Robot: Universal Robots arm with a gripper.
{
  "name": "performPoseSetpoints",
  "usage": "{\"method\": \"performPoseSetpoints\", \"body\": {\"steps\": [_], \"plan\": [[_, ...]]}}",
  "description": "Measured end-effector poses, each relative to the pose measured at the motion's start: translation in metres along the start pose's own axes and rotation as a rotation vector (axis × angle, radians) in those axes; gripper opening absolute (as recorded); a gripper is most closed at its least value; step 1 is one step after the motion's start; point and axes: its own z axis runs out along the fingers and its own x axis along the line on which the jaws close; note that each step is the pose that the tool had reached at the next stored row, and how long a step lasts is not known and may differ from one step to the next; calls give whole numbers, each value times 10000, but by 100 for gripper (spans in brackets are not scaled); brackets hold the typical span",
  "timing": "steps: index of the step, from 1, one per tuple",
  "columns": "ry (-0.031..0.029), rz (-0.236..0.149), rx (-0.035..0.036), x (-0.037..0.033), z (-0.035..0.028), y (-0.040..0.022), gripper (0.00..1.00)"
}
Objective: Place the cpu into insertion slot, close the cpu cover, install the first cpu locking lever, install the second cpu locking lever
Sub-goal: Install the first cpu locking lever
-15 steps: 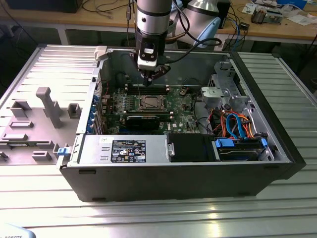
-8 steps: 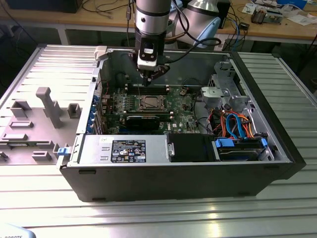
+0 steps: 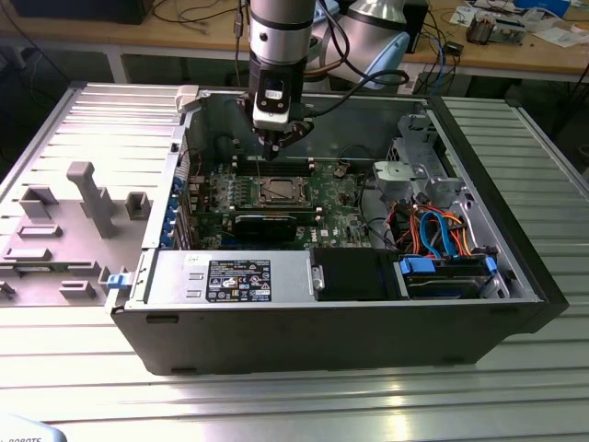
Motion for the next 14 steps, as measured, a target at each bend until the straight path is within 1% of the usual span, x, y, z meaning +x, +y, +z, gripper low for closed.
{"method": "performPoseSetpoints", "body": {"steps": [14], "plan": [[6,-212,9,4,0,-3,11]]}}
